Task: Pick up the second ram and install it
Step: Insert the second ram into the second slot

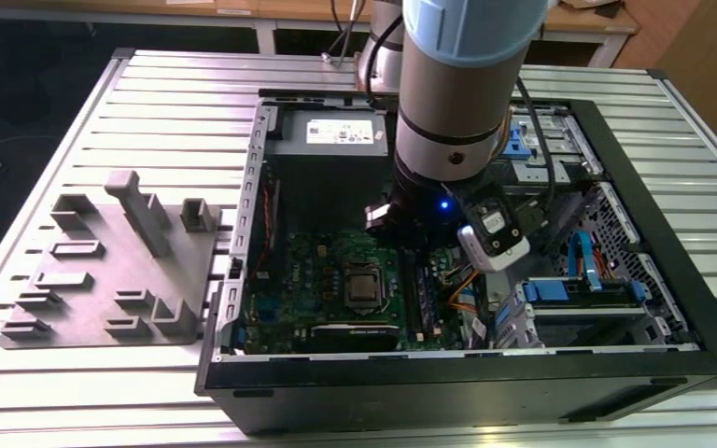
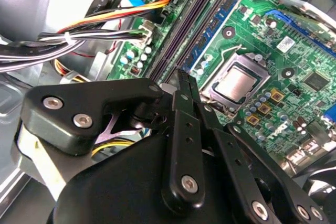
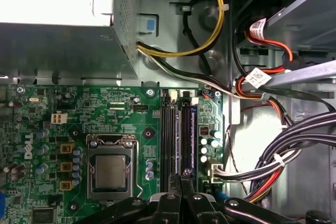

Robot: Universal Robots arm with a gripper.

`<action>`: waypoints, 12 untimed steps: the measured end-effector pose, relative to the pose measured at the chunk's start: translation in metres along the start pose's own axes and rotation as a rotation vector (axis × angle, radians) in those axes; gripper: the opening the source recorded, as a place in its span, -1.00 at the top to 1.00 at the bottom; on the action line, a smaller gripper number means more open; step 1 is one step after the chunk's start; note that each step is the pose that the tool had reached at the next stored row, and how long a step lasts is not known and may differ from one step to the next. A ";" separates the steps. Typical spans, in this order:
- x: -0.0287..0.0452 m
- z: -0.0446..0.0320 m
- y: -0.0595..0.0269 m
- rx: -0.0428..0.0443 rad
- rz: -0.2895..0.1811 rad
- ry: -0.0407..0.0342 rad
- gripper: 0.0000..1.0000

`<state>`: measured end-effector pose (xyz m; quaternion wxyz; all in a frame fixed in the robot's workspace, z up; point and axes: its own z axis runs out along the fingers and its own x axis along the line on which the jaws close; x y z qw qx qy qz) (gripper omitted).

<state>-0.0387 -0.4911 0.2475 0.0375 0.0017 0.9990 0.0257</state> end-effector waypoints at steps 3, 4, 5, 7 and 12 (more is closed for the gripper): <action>0.0010 0.0013 0.0001 0.0002 0.000 0.0001 0.84; 0.0011 0.0016 0.0003 0.0003 0.000 0.0001 0.84; 0.0011 0.0021 0.0005 0.0003 0.000 0.0002 0.84; 0.0013 0.0035 0.0013 0.0001 0.000 0.0001 0.84; 0.0015 0.0064 0.0025 -0.0001 0.000 0.0000 0.84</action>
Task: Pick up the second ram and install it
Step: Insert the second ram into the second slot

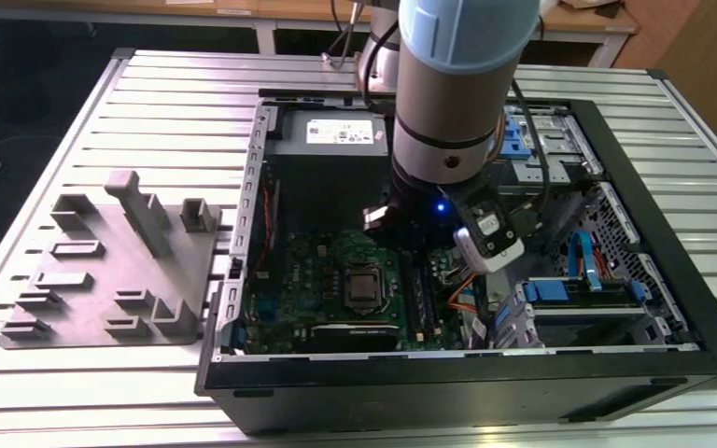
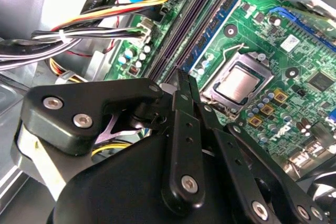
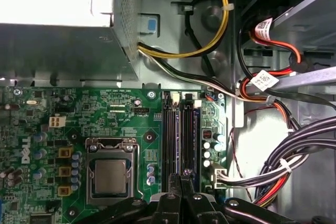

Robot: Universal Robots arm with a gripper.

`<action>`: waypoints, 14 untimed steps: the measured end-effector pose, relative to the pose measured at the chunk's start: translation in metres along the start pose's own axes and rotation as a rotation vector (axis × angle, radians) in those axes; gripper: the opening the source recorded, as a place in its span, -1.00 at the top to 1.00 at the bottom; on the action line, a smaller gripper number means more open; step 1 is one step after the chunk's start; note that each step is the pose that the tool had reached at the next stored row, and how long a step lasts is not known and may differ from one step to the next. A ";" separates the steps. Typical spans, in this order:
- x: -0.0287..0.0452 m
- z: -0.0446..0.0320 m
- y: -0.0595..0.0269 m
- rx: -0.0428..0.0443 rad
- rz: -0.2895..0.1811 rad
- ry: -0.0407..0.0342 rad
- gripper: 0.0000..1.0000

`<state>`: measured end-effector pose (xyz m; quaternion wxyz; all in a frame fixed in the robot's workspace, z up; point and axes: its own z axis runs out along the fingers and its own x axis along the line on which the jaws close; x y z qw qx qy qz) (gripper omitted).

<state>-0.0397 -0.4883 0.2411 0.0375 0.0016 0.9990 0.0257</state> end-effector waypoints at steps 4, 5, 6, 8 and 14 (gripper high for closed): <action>0.0003 0.0036 -0.0002 0.0000 0.000 0.0000 0.84; 0.0003 0.0039 -0.0002 0.0002 0.000 0.0001 0.84; 0.0003 0.0039 -0.0002 0.0003 0.000 0.0001 0.84; 0.0003 0.0039 -0.0002 -0.0003 0.000 0.0001 0.84; 0.0003 0.0040 -0.0002 -0.0069 0.001 0.0000 0.84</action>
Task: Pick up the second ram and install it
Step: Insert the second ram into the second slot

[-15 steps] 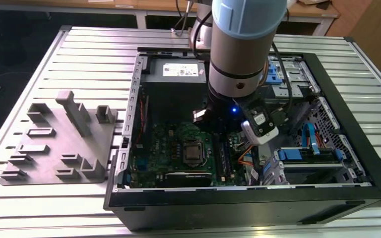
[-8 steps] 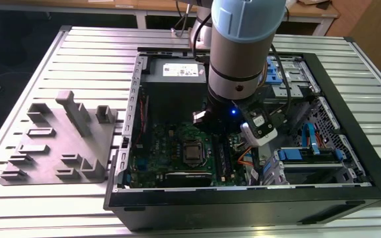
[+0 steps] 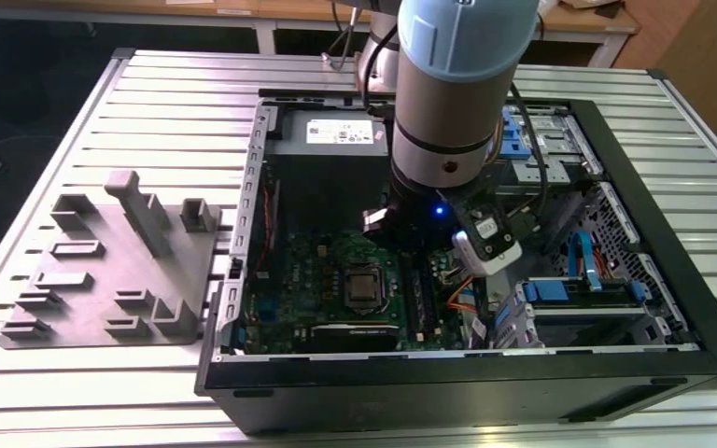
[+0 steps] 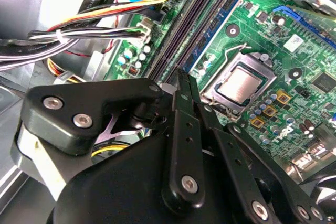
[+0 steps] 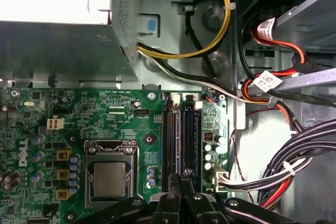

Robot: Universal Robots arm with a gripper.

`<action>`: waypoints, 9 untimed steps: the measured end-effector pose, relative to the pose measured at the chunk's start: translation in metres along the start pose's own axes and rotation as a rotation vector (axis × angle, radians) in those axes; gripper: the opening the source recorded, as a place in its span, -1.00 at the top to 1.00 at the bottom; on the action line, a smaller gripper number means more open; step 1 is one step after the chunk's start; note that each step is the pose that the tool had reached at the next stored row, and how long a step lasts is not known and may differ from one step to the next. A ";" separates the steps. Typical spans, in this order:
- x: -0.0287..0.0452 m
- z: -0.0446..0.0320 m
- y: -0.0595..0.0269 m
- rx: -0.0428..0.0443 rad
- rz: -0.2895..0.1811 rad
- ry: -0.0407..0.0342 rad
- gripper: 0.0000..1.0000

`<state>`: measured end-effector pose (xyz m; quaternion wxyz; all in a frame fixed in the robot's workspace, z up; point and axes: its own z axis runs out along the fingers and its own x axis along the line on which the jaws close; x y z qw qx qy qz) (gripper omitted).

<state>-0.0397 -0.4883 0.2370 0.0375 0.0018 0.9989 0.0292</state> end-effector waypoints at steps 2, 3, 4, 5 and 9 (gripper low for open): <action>0.0000 0.0005 -0.0001 -0.0002 0.000 -0.0001 0.84; 0.0001 0.0010 -0.0001 -0.0001 0.000 -0.0001 0.84; 0.0001 0.0016 -0.0001 -0.0001 0.000 0.0000 0.84; 0.0002 0.0019 -0.0002 0.0001 0.000 0.0001 0.84; 0.0003 0.0024 -0.0002 0.0005 0.000 0.0001 0.84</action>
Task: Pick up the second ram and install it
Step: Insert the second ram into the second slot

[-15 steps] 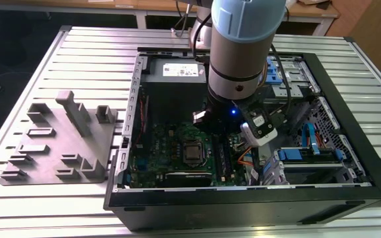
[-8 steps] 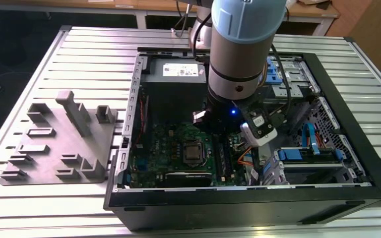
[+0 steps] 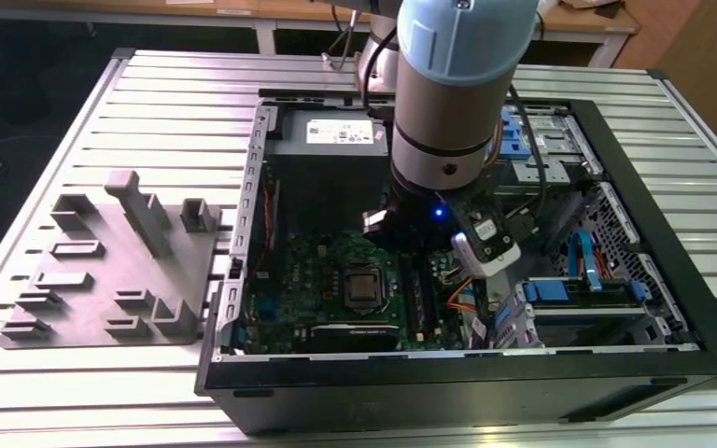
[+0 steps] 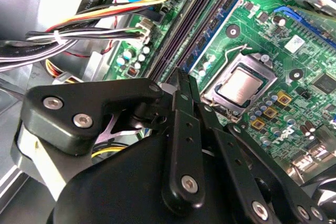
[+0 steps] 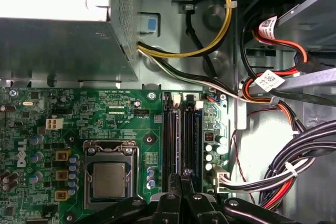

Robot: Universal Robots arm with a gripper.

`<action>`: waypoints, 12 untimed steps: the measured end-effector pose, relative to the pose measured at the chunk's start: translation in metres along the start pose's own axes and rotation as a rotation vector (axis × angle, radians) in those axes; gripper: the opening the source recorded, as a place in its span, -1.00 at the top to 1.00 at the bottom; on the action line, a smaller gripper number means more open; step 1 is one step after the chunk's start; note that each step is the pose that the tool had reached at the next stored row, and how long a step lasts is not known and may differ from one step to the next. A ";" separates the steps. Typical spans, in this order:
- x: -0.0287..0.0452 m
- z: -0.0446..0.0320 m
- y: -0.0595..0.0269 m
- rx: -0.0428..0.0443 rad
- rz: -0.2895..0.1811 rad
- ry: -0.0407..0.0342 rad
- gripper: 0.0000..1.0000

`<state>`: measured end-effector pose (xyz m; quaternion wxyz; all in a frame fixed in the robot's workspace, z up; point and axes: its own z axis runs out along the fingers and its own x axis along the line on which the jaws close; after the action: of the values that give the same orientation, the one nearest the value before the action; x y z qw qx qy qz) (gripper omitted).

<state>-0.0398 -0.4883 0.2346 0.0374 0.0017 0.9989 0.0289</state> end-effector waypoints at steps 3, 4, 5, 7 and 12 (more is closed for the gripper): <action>0.0004 0.0003 0.0000 0.0000 0.000 0.0000 0.84; 0.0004 0.0006 0.0000 -0.0002 0.000 -0.0001 0.84; 0.0004 0.0008 0.0000 -0.0002 0.000 -0.0001 0.84; 0.0006 0.0012 -0.0001 -0.0001 0.000 -0.0001 0.84; 0.0006 0.0015 -0.0001 0.0000 0.000 0.0000 0.84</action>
<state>-0.0404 -0.4883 0.2331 0.0374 0.0017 0.9989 0.0289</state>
